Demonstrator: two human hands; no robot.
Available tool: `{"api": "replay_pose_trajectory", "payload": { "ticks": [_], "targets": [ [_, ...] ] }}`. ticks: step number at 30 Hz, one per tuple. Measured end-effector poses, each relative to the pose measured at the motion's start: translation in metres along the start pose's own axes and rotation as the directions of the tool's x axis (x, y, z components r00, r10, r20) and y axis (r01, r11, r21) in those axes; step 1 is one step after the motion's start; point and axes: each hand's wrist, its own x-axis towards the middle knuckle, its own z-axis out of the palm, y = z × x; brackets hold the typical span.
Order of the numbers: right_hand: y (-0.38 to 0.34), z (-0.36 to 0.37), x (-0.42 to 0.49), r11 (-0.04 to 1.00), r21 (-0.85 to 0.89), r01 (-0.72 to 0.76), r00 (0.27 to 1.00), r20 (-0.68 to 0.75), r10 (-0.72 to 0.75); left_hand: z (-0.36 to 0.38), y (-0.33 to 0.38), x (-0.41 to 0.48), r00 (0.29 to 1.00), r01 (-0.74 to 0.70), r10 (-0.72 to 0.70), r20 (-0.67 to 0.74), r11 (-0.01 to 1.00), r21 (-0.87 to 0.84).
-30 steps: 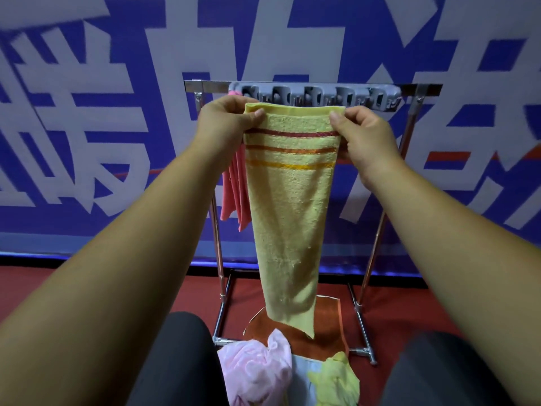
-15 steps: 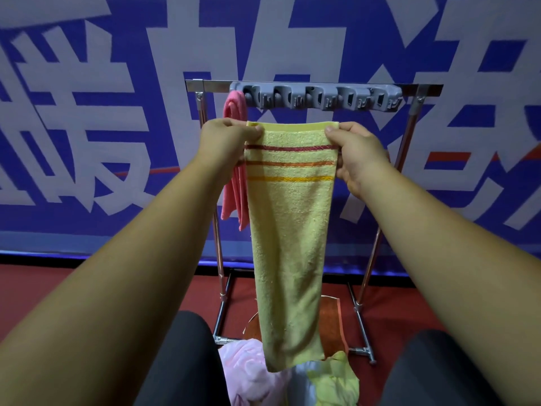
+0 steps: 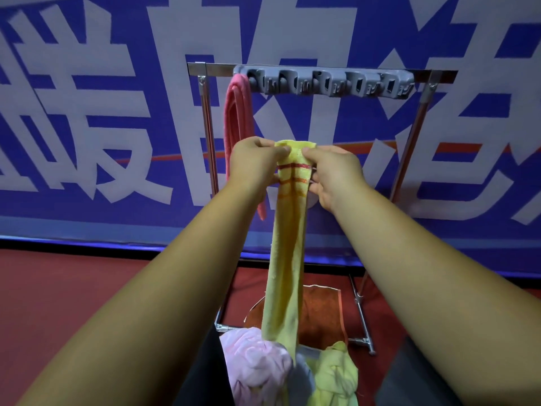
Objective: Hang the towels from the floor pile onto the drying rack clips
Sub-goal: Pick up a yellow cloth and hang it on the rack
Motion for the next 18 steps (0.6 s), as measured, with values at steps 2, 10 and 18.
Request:
{"api": "replay_pose_trajectory", "payload": {
  "ticks": [2,10,18],
  "targets": [
    [0.004,0.002,-0.003,0.998,-0.036,0.046,0.999,-0.001,-0.046,0.005,-0.004,-0.001,0.999,-0.048,0.048,0.018,0.998,0.030],
    [0.007,-0.003,-0.012,0.984,-0.129,0.123,0.992,0.037,-0.119,0.015,-0.011,-0.006,0.997,-0.028,0.029,0.076,0.999,-0.022],
    [0.012,-0.006,-0.019,0.961,-0.197,0.195,0.979,0.093,-0.180,0.016,-0.016,-0.017,0.989,-0.063,0.074,0.132,0.994,-0.088]
  ]
}}
